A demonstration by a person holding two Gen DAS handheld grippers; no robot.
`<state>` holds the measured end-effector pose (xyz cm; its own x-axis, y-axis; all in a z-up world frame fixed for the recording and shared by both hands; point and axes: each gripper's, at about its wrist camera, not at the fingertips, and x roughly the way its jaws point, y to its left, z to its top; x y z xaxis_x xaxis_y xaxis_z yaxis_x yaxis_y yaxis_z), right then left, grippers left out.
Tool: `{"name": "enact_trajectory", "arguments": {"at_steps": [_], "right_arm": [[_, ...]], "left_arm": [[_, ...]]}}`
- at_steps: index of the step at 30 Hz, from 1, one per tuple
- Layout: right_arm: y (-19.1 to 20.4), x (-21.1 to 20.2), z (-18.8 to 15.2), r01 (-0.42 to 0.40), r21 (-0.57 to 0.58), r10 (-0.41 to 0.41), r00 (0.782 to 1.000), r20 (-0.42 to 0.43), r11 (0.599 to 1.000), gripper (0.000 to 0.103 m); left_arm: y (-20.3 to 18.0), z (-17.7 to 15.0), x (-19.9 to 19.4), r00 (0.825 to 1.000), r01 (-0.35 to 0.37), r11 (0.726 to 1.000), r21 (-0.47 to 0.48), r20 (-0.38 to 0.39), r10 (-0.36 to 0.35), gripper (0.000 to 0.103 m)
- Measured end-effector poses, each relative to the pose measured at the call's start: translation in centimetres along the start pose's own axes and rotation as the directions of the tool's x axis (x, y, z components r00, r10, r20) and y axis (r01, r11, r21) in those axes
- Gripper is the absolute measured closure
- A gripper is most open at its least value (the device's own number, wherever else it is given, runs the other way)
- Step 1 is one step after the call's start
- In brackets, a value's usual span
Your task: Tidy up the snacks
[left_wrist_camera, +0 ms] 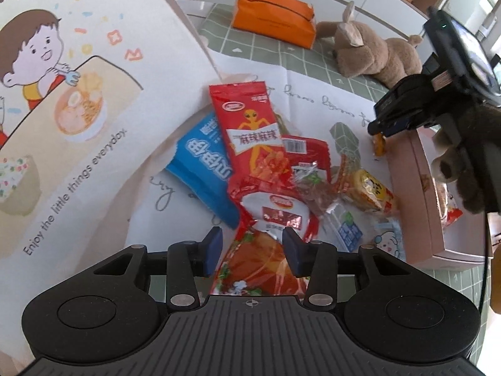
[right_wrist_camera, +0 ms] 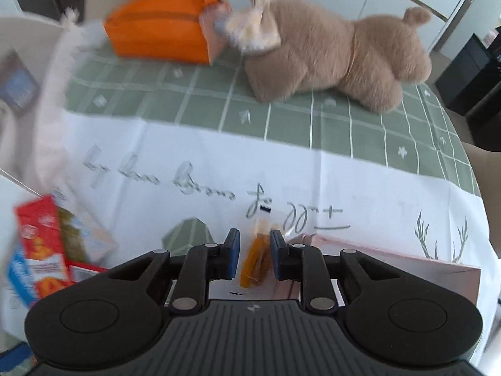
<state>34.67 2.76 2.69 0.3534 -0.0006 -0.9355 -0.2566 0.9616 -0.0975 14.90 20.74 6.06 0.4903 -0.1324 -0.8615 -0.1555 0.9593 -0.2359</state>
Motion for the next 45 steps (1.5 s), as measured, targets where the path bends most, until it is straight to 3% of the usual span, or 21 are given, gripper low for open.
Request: {"name": "enact_trajectory", "arguments": {"at_steps": [2, 6, 10, 13, 17, 19, 23, 26, 30, 32, 33, 36, 38, 40, 42, 45], "right_arm": [[0.9, 0.0, -0.3, 0.018, -0.025, -0.018, 1.000, -0.001, 1.000, 0.083], [1.9, -1.4, -1.8, -0.128, -0.032, 0.128, 0.992, -0.018, 0.991, 0.086], [1.9, -2.4, -4.5, -0.263, -0.015, 0.262, 0.963, -0.055, 0.965, 0.086], [2.3, -3.9, -7.0, -0.361, -0.026, 0.357, 0.929, -0.098, 0.932, 0.086], [2.1, -6.2, -8.8, -0.320, -0.138, 0.322, 0.947, -0.004, 0.937, 0.080], [1.9, -6.0, -9.1, -0.293, -0.148, 0.299, 0.954, 0.023, 0.945, 0.062], [2.1, -4.2, -10.3, -0.272, -0.128, 0.283, 0.957, 0.071, 0.954, 0.062], [1.6, -3.3, -12.3, -0.374, -0.026, 0.374, 0.927, 0.025, 0.927, 0.066], [1.5, -4.8, -16.1, -0.381, -0.060, 0.383, 0.923, 0.031, 0.923, 0.069], [1.0, -5.4, -17.5, -0.372, -0.070, 0.375, 0.926, 0.036, 0.926, 0.070], [0.6, -6.0, -18.3, -0.357, -0.079, 0.361, 0.931, 0.046, 0.931, 0.069], [-1.0, -7.7, -20.1, -0.354, -0.070, 0.359, 0.930, 0.075, 0.932, 0.068], [-2.5, -9.0, -21.4, -0.370, -0.048, 0.373, 0.923, 0.097, 0.928, 0.064], [-3.7, -9.9, -22.6, -0.361, -0.040, 0.363, 0.924, 0.116, 0.932, 0.051], [-4.9, -10.2, -23.7, -0.329, -0.038, 0.331, 0.935, 0.130, 0.944, 0.045], [-6.8, -9.8, -24.1, -0.277, -0.013, 0.276, 0.951, 0.140, 0.961, 0.045]], "left_arm": [[0.4, -0.1, 0.0, 1.000, -0.001, 1.000, -0.006, -0.002, 0.001, 0.057], [1.1, 0.0, 0.1, 1.000, 0.000, 0.999, -0.033, -0.004, 0.000, 0.057], [1.0, 0.0, 0.1, 1.000, 0.007, 0.999, -0.037, -0.008, -0.007, 0.057], [0.7, 0.0, 0.2, 1.000, 0.016, 0.999, -0.038, -0.011, -0.016, 0.057], [-0.1, -0.4, 0.1, 1.000, 0.019, 1.000, -0.021, -0.012, -0.020, 0.057], [-0.3, -0.7, 0.1, 1.000, 0.019, 1.000, -0.015, -0.015, -0.019, 0.057], [-0.5, -0.9, -0.2, 1.000, 0.011, 1.000, -0.021, -0.008, -0.011, 0.058], [-0.8, -0.5, -0.4, 1.000, 0.024, 1.000, -0.004, 0.010, -0.024, 0.058], [-3.5, 1.3, 0.2, 0.997, 0.080, 0.992, 0.103, 0.013, -0.081, 0.058], [-6.1, 2.5, 0.8, 0.993, 0.113, 0.966, 0.233, 0.017, -0.120, 0.058], [-7.7, 3.0, 1.1, 0.990, 0.129, 0.937, 0.324, 0.017, -0.143, 0.058], [-11.6, 4.4, 3.0, 0.981, 0.170, 0.819, 0.548, -0.015, -0.194, 0.059], [-13.5, 4.8, 4.7, 0.989, 0.122, 0.753, 0.647, -0.017, -0.145, 0.059], [-15.1, 4.9, 6.6, 0.996, 0.081, 0.695, 0.714, -0.028, -0.087, 0.060], [-16.0, 4.6, 8.4, 0.996, 0.089, 0.657, 0.748, -0.078, -0.046, 0.062], [-16.1, 3.7, 9.6, 0.994, 0.103, 0.636, 0.765, -0.108, -0.030, 0.071]]}}
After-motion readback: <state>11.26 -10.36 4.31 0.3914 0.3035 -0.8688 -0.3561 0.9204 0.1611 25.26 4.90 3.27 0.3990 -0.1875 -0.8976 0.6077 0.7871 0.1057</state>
